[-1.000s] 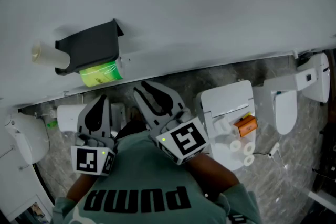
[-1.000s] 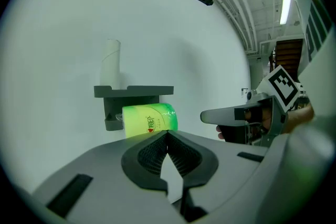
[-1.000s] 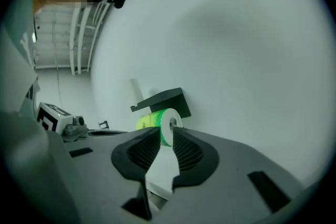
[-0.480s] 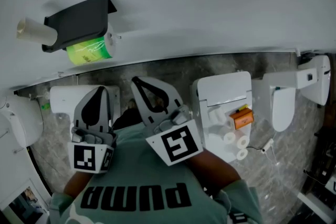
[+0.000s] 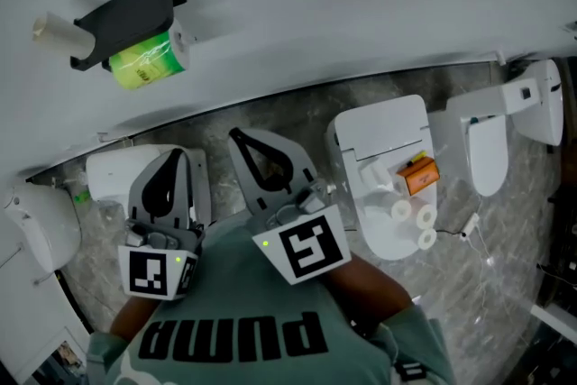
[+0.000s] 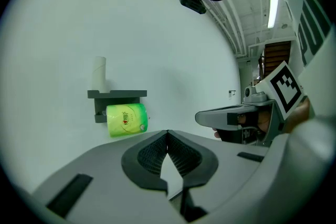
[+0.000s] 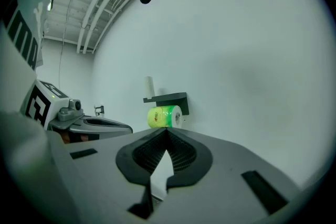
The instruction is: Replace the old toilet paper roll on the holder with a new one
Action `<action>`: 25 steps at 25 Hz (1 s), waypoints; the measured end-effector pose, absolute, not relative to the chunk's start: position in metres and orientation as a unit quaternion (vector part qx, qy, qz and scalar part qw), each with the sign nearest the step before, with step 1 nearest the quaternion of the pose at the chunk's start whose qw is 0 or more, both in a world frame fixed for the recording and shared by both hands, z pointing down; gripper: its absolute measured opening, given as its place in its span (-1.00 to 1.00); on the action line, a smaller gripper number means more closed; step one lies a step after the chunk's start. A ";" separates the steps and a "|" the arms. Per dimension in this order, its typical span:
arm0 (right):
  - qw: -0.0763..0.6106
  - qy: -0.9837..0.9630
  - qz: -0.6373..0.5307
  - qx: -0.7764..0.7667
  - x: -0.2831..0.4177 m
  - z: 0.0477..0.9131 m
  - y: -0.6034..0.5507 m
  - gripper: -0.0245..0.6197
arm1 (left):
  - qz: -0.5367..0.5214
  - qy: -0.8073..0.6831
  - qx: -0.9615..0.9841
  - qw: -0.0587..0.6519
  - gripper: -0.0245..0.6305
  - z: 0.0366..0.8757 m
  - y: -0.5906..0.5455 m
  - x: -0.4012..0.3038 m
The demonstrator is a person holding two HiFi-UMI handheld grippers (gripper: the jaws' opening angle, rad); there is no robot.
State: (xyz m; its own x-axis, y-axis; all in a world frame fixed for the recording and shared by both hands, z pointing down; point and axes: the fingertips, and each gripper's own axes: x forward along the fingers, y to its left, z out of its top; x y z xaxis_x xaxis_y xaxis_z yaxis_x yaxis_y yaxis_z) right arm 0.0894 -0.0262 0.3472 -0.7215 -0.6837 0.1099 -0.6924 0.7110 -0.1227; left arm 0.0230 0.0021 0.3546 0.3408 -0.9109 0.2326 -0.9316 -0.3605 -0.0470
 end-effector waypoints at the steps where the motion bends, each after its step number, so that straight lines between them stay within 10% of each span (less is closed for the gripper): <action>1: 0.023 -0.923 0.080 0.376 0.089 0.346 -0.018 -0.90 | 0.110 -0.564 0.817 0.048 -0.92 0.354 0.011 0.021; 25: 0.041 -0.894 0.083 0.438 0.118 0.351 0.126 -0.90 | 0.093 -0.553 0.822 0.101 -0.92 0.379 0.171 0.019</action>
State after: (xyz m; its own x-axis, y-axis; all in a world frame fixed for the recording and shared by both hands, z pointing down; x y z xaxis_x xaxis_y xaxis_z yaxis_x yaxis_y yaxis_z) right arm 0.1176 0.1261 0.3515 -0.6132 -0.7762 0.1466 -0.7899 0.6029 -0.1117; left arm 0.0185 0.1709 0.3786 0.3718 -0.8901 0.2637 -0.9274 -0.3686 0.0634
